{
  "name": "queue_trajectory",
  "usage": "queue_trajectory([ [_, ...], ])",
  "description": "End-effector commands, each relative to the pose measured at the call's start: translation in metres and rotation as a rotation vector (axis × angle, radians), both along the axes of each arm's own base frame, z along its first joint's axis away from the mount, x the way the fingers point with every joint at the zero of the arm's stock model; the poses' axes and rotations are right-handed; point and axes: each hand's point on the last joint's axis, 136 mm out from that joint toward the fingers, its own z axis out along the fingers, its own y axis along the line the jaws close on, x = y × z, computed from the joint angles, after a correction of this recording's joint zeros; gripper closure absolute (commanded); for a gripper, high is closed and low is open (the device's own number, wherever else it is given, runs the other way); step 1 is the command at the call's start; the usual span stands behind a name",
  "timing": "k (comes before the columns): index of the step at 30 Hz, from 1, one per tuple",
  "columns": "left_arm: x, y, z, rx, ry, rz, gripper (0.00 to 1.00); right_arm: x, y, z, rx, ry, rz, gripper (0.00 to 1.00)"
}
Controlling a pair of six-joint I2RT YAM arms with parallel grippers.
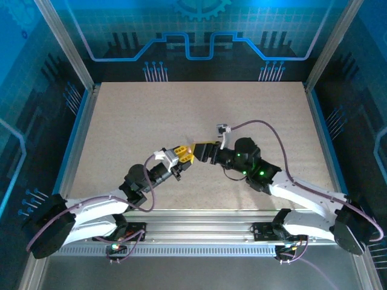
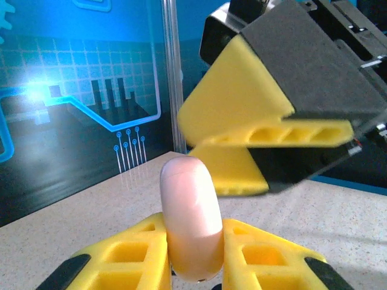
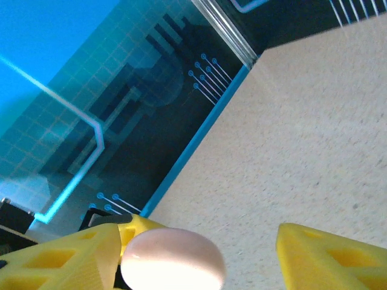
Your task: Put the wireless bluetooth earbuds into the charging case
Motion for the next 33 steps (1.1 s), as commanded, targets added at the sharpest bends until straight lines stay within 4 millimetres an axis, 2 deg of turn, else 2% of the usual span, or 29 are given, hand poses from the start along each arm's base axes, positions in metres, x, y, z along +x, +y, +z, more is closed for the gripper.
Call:
queue_trajectory([
  [1,-0.009,0.001,0.001,-0.004,-0.005,-0.035,0.82,-0.01,-0.007,0.01,-0.104,-0.147,0.112,0.33],
  [8,-0.022,0.0,0.008,-0.041,0.018,-0.187,0.83,-0.032,-0.014,0.013,-0.242,-0.438,0.341,0.4],
  [15,-0.04,-0.008,0.016,-0.005,0.001,-0.303,0.83,-0.084,-0.013,0.006,-0.359,-0.883,0.66,0.37],
  [21,-0.05,-0.01,0.02,0.008,-0.018,-0.362,0.84,-0.088,-0.012,0.006,-0.405,-0.904,0.753,0.37],
  [26,-0.057,-0.013,0.023,0.007,-0.032,-0.4,0.83,-0.093,-0.007,0.013,-0.351,-0.898,0.821,0.37],
  [33,-0.06,-0.013,0.028,0.003,-0.054,-0.412,0.83,-0.097,-0.006,0.008,-0.35,-0.859,0.892,0.41],
])
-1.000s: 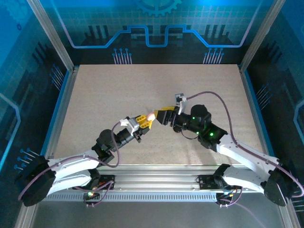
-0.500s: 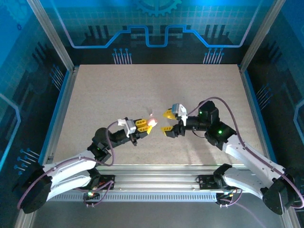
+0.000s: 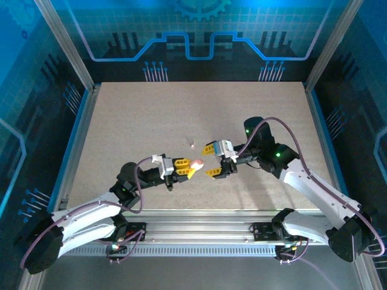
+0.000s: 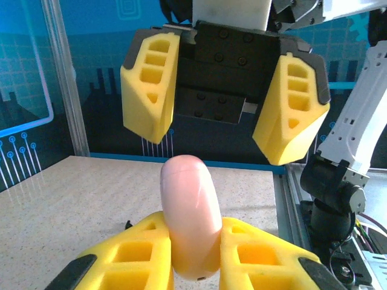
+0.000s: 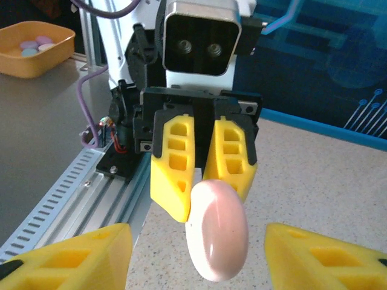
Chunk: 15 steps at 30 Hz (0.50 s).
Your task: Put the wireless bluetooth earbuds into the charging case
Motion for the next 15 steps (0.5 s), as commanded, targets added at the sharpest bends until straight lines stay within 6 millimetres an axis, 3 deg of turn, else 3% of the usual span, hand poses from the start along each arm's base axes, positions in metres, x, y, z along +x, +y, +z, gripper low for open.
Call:
queue_trajectory([
  [1,-0.0059,0.0,0.0272,-0.042,-0.076,-0.032,0.83,-0.0072,-0.0037,0.004,-0.007,0.011,0.052,0.41],
  [10,-0.0078,-0.0016,0.0286,-0.039,-0.089,-0.049,0.84,-0.0008,0.0011,-0.0034,-0.038,0.047,0.071,0.44],
  [13,-0.0071,-0.0018,0.0273,-0.033,-0.094,-0.044,0.84,-0.0003,0.0019,-0.0028,-0.042,0.062,0.089,0.49],
  [15,-0.0051,-0.0019,0.0241,-0.019,-0.097,-0.035,0.84,0.0001,0.0024,-0.0023,-0.04,0.071,0.099,0.58],
])
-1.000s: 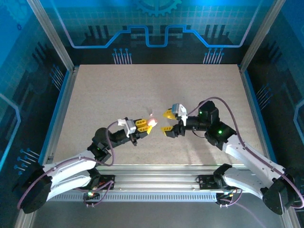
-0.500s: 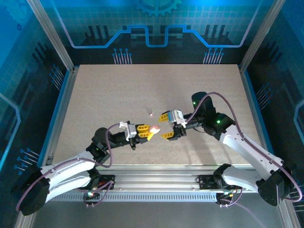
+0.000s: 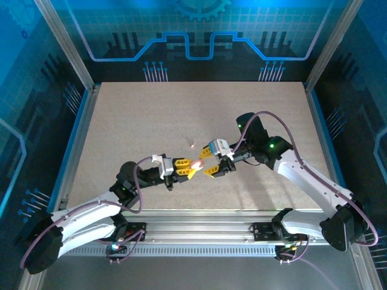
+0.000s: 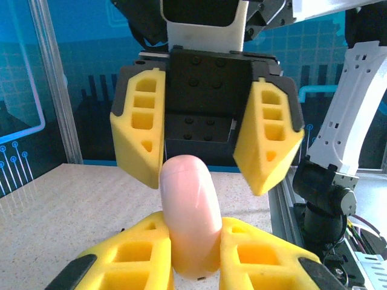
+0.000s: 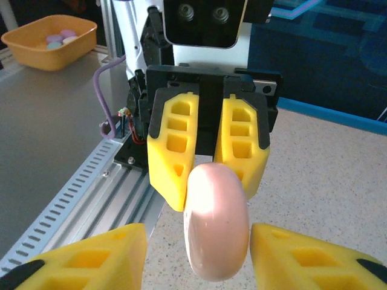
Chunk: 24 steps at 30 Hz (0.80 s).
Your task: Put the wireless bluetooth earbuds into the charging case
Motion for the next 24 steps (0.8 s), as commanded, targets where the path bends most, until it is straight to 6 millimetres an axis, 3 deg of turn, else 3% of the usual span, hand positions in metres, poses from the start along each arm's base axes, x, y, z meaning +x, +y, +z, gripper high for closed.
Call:
queue_trajectory([
  [1,-0.001,0.0,0.016,-0.01,-0.075,-0.008,0.84,-0.003,-0.003,0.007,0.014,0.023,0.033,0.62],
  [9,0.004,-0.003,0.017,-0.004,-0.092,-0.002,0.83,0.003,-0.003,0.006,-0.005,0.002,0.018,0.93],
  [11,0.007,-0.004,0.016,0.001,-0.089,0.007,0.8,0.006,-0.005,0.006,-0.017,-0.01,-0.002,0.95],
  [13,0.013,-0.004,0.014,0.02,-0.084,0.031,0.7,0.011,-0.007,0.004,-0.041,-0.031,-0.04,0.96],
  [16,0.024,-0.005,-0.003,0.142,-0.049,0.076,0.37,0.026,-0.011,-0.001,-0.098,-0.076,-0.135,0.96],
  [17,0.024,-0.005,-0.008,0.184,-0.051,0.076,0.32,0.031,-0.014,-0.003,-0.121,-0.095,-0.167,0.96],
  [24,0.026,0.001,-0.032,0.36,-0.077,0.093,0.33,0.047,-0.025,-0.017,-0.249,-0.255,-0.256,0.96],
])
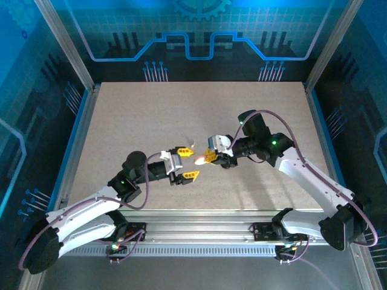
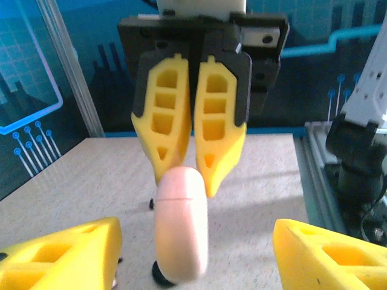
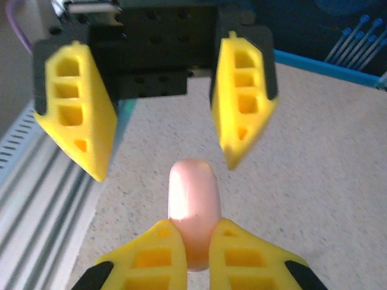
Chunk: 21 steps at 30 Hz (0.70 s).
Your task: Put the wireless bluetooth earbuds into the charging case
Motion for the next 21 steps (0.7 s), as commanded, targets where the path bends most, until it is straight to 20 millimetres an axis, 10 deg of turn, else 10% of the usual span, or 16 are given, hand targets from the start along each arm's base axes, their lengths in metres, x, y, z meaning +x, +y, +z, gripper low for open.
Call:
queue_trajectory([
  [1,0.005,0.005,-0.018,0.125,-0.016,0.023,0.33,0.009,-0.007,-0.001,-0.093,-0.113,-0.052,0.96],
  [21,0.01,-0.004,-0.032,0.149,0.007,-0.001,0.46,-0.009,0.018,-0.022,-0.19,-0.149,0.077,0.95],
])
